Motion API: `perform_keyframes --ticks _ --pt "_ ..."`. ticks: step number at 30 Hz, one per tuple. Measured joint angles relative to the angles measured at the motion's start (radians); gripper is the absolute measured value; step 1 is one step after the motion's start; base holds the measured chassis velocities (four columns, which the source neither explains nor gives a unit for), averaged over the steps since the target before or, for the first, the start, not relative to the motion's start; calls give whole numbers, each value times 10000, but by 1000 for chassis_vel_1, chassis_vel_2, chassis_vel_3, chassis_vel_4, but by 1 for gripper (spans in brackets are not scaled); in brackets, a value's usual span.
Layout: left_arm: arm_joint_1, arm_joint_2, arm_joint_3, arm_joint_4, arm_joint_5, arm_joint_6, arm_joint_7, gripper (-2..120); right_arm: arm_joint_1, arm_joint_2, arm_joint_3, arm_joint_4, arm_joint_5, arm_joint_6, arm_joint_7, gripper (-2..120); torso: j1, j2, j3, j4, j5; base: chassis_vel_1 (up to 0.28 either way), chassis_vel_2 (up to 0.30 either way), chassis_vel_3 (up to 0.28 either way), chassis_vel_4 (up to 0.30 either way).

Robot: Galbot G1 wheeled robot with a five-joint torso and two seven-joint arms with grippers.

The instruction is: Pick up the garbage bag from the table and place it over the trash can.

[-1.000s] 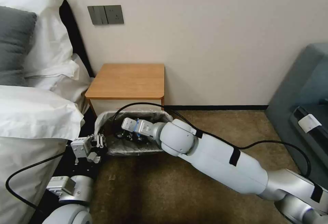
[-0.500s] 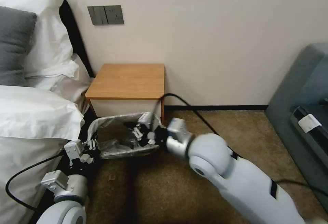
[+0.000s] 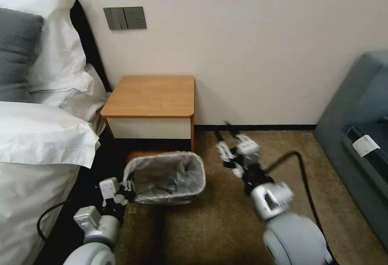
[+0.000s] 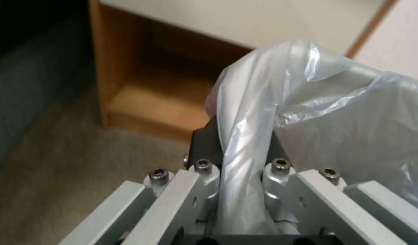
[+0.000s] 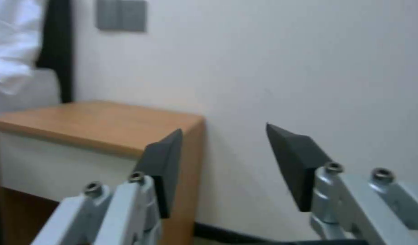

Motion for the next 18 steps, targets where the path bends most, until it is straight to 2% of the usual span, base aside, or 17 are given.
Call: perform_keyframes --ticks 1,2,5,6,9,14,18 --pt "0 0 0 0 0 0 0 7 0 0 0 0 0 0 0 55 0 0 0 0 0 0 0 0 0" --pt "58 -6 343 95 154 -8 -185 7 -598 248 292 2 -30 464 81 61 0 1 0 0 -1 0 0 0 0" --pt "139 -26 1021 275 490 -42 -706 7 -1096 332 582 -59 29 1023 303 76 0 1 0 -1 0 0 0 0 0" --pt "139 -26 1021 275 490 -42 -706 7 -1096 332 582 -59 29 1023 303 76 0 1 0 -1 0 0 0 0 0" --pt "281 -38 1448 337 763 -73 -858 7 -1111 305 691 -55 193 1111 464 89 0 1 0 0 1 0 0 0 0" --pt "401 -40 1725 493 927 -213 -860 7 -989 279 724 -51 282 1158 549 100 0 1 1 1 2 0 0 0 0" --pt "414 -128 1917 681 1057 -360 -1016 7 -1028 262 709 -81 340 1251 545 100 0 1 1 1 1 0 0 0 0"
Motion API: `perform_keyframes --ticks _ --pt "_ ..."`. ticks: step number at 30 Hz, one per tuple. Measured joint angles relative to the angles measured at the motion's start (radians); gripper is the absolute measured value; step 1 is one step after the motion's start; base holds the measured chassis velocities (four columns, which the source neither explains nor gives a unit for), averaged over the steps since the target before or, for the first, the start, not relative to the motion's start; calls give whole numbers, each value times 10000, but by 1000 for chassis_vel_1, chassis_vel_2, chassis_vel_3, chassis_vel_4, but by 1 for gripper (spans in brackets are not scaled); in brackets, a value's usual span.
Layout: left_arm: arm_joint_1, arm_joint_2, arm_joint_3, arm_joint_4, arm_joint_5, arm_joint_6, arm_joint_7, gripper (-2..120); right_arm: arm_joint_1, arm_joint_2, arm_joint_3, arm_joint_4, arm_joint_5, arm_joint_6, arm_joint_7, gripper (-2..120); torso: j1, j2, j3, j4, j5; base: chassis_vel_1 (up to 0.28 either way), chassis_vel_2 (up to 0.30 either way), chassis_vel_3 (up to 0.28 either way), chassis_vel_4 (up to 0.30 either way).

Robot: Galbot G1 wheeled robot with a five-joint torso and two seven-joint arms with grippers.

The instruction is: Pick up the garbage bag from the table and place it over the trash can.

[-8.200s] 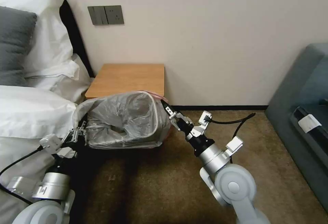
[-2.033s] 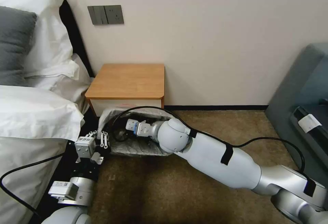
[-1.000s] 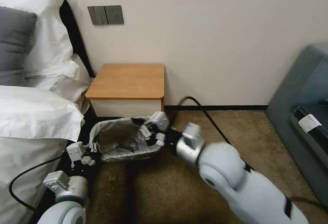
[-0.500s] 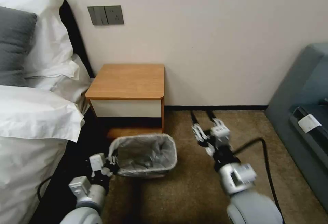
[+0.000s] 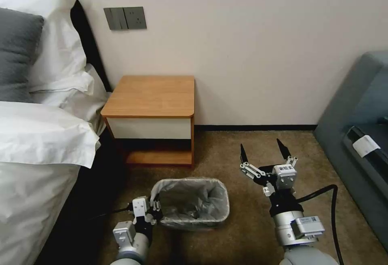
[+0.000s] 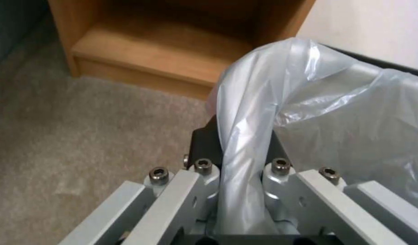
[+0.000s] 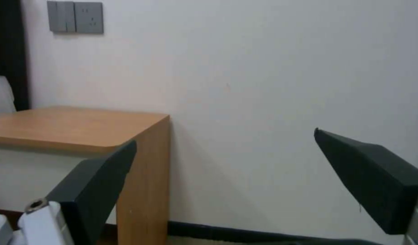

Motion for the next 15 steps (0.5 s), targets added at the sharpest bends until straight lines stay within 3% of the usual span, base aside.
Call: perform_keyframes --ticks 13,15 --pt "-156 -82 197 295 254 405 -213 7 72 -6 351 -279 263 300 -352 100 0 0 0 0 0 0 0 0 0" --pt "-217 -80 195 363 248 501 -213 15 104 5 377 -366 290 350 -341 100 0 0 0 0 0 0 0 0 0"
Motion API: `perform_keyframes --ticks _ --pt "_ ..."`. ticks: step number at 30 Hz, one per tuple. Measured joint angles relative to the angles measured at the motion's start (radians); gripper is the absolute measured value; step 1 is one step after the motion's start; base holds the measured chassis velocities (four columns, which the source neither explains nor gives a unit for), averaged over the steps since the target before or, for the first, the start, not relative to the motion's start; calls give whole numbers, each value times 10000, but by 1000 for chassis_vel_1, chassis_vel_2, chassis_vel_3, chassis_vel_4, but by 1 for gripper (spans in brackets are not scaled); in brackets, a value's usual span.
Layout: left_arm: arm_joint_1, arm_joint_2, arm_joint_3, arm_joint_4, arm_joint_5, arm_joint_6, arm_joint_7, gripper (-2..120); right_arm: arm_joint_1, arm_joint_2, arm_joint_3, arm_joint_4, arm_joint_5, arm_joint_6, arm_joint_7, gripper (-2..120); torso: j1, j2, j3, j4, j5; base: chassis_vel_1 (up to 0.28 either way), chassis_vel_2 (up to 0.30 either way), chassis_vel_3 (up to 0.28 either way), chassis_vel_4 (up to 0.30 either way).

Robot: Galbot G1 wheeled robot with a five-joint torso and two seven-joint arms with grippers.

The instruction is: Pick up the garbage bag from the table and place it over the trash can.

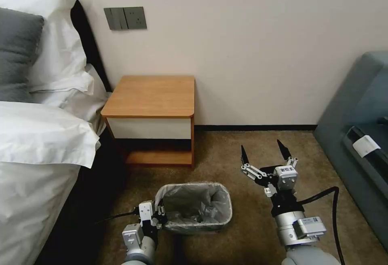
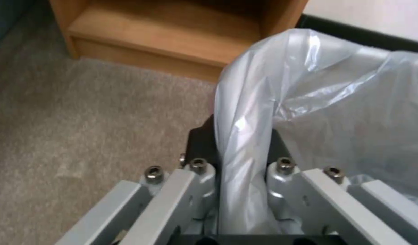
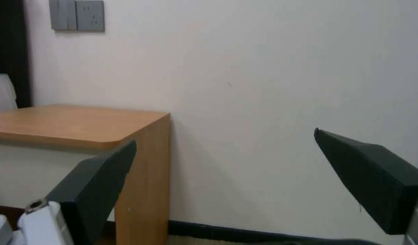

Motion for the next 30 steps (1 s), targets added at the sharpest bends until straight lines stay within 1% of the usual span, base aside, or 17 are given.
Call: perform_keyframes --ticks 3,4,5,7,8,9,12,13,15,16,18,19,22,23,24,27,30 --pt "-75 4 -12 109 2 37 -35 21 19 4 62 -84 21 42 2 100 0 0 0 0 -1 0 0 0 0" --pt "-140 19 -31 189 5 37 -77 30 24 5 136 -156 54 82 2 100 0 0 0 -1 0 0 0 0 0" --pt "-140 19 -31 189 5 37 -77 30 24 5 136 -156 54 82 2 100 0 0 0 -1 0 0 0 0 0" --pt "-164 69 -72 213 13 81 -99 41 8 10 255 -186 161 100 1 100 -1 0 0 0 0 0 0 0 0" --pt "-164 69 -72 213 13 81 -99 41 8 10 255 -186 161 100 1 100 -1 0 0 0 0 0 0 0 0" --pt "-163 77 -81 201 40 101 -105 47 8 14 280 -192 185 109 2 100 0 0 0 -1 0 0 0 0 0" --pt "-144 74 -83 88 244 156 -107 60 14 44 268 -201 200 122 -1 100 0 -1 1 -1 -2 0 0 0 0" --pt "-144 74 -83 88 244 156 -107 60 14 44 268 -201 200 122 -1 100 0 -1 1 -1 -2 0 0 0 0" --pt "-110 69 -93 -77 500 156 -74 72 12 94 186 -200 187 124 -9 100 0 -1 1 -1 -2 0 0 0 0" --pt "-110 69 -93 -77 500 156 -74 72 12 94 186 -200 187 124 -9 100 0 -1 1 -1 -2 0 0 0 0" --pt "-77 69 -142 -183 691 140 -39 81 5 98 155 -199 175 127 -11 100 0 -1 1 -1 -2 0 0 0 0" --pt "-77 69 -142 -183 691 140 -39 81 5 98 155 -199 175 127 -11 100 0 -1 1 -1 -2 0 0 0 0" --pt "-45 85 -220 -259 738 130 -36 95 -8 98 139 -194 174 128 -12 100 0 -1 0 -1 -2 0 0 0 0" --pt "-45 85 -220 -259 738 130 -36 95 -8 98 139 -194 174 128 -12 100 0 -1 0 -1 -2 0 0 0 0" --pt "-22 108 -265 -302 742 129 -1 98 -14 99 138 -191 174 131 -13 100 0 -1 1 0 -2 0 0 0 0" --pt "3 127 -308 -372 771 114 59 99 -35 99 134 -175 172 154 -13 100 0 -1 1 -1 -2 0 0 0 0" --pt "60 155 -399 -522 928 -223 369 100 -103 115 92 -140 167 191 -13 100 0 -1 1 -1 0 0 0 0 0"
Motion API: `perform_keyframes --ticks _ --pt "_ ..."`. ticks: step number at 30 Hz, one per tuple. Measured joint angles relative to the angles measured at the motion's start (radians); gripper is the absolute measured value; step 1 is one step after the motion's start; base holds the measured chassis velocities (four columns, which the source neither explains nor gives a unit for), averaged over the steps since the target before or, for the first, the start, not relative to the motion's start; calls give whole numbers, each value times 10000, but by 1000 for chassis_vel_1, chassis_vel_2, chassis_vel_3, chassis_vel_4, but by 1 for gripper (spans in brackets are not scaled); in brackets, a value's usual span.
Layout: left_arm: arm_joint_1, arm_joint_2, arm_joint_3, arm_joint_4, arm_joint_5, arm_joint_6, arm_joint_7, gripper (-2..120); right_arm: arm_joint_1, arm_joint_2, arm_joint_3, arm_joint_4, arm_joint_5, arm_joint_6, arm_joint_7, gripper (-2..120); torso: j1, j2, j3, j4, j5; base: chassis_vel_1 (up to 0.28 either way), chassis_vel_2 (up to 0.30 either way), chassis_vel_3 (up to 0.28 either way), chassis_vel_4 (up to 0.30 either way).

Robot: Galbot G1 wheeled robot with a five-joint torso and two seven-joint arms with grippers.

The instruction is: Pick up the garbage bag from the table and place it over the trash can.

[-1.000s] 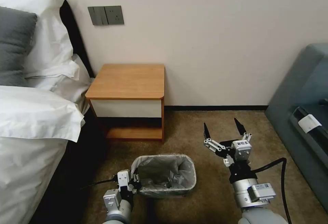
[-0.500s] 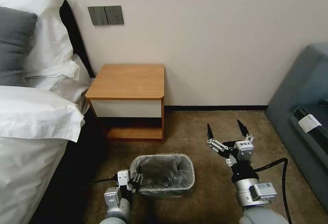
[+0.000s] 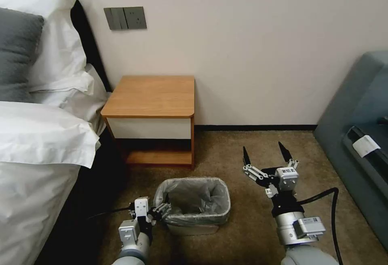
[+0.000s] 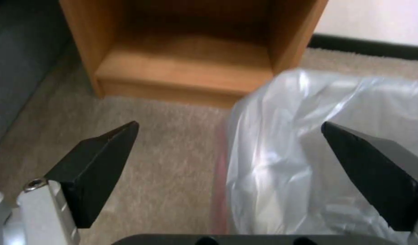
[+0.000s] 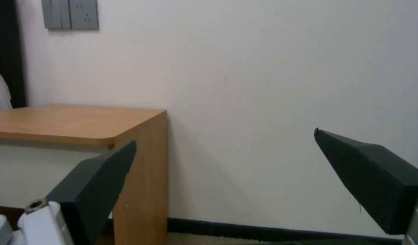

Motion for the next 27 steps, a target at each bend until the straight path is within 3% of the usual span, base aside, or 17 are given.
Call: perform_keyframes --ticks 1,3,4,7,8,12,17,27 --pt "0 0 0 0 0 0 0 100 0 0 0 0 0 0 0 100 0 0 0 0 0 0 0 0 0" --pt "76 45 -199 -54 52 -969 399 100 -75 6 -25 -19 51 138 -3 100 0 0 0 0 -1 0 0 0 0" --pt "76 45 -199 -54 52 -969 399 100 -75 6 -25 -19 51 138 -3 100 0 0 0 0 -1 0 0 0 0" --pt "221 110 -1000 -56 211 -2972 1136 100 -333 -6 -127 -253 409 490 -5 100 0 0 0 -1 -2 0 0 0 0" --pt "221 110 -1000 -56 211 -2972 1136 100 -333 -6 -127 -253 409 490 -5 100 0 0 0 -1 -2 0 0 0 0" --pt "627 112 -2348 -234 170 -4770 1637 100 -831 -8 -191 -627 629 1200 53 100 0 0 0 1 -1 0 0 0 0" --pt "1645 108 -3147 -730 -30 -5693 1961 100 -1366 30 -149 -837 755 2098 182 100 0 0 -1 0 1 0 0 0 0" --pt "2518 6 -3183 -1067 189 -5781 1762 100 -1657 119 145 -961 552 2599 245 100 0 0 -1 0 -1 0 0 0 0"
